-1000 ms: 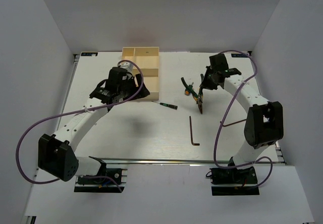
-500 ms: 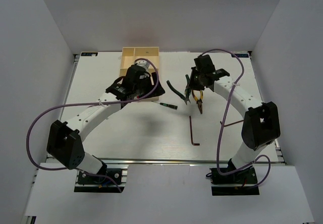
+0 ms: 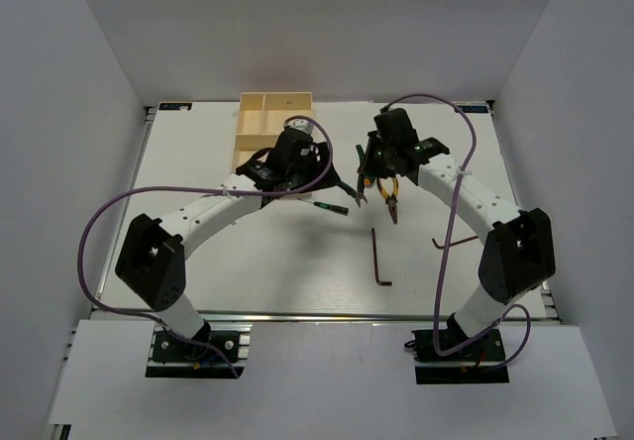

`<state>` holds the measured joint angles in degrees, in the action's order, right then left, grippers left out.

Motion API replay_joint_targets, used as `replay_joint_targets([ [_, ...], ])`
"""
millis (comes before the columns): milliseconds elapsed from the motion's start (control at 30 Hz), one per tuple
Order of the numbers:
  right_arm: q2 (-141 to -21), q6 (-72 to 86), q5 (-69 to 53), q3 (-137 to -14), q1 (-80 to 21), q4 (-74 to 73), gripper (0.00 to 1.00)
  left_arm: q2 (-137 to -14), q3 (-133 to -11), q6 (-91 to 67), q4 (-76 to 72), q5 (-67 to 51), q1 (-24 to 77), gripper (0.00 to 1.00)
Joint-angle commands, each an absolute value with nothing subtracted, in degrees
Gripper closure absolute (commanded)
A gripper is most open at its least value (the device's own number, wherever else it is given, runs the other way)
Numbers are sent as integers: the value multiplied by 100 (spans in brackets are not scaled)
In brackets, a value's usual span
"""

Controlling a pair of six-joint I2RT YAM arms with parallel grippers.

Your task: Sort the tools into containers

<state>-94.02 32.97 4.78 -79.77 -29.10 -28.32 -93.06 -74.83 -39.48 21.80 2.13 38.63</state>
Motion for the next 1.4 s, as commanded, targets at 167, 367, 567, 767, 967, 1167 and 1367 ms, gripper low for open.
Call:
replay_joint_targets([
  [167, -8956, 3305, 448, -7849, -3050, -2435, 100, -9316, -7743, -4184, 1969, 659, 3981, 38],
  [367, -8877, 3305, 325, -7620, -3103, -2294, 100, -9317, -7638, -4271, 1872, 721, 3981, 54],
  [567, -8754, 3313, 334, -7506, -3120, -2233, 100, -9325, -7585, -4403, 1802, 721, 3981, 65],
  [767, -8701, 3261, 264, -7427, -3137, -2180, 100, -9317, -7488, -4526, 1767, 747, 3981, 100],
  [967, -8552, 3217, 386, -7233, -3120, -2109, 56, -9141, -7304, -4728, 1714, 844, 3876, 100],
  [1167, -8289, 2945, 860, -7260, -3085, -2390, 32, -8904, -7339, -4834, 1854, 1511, 3762, 100],
  [1367, -7824, 2856, 1221, -6874, -3041, -2461, 25, -8789, -7409, -5019, 1925, 1784, 3368, 100],
])
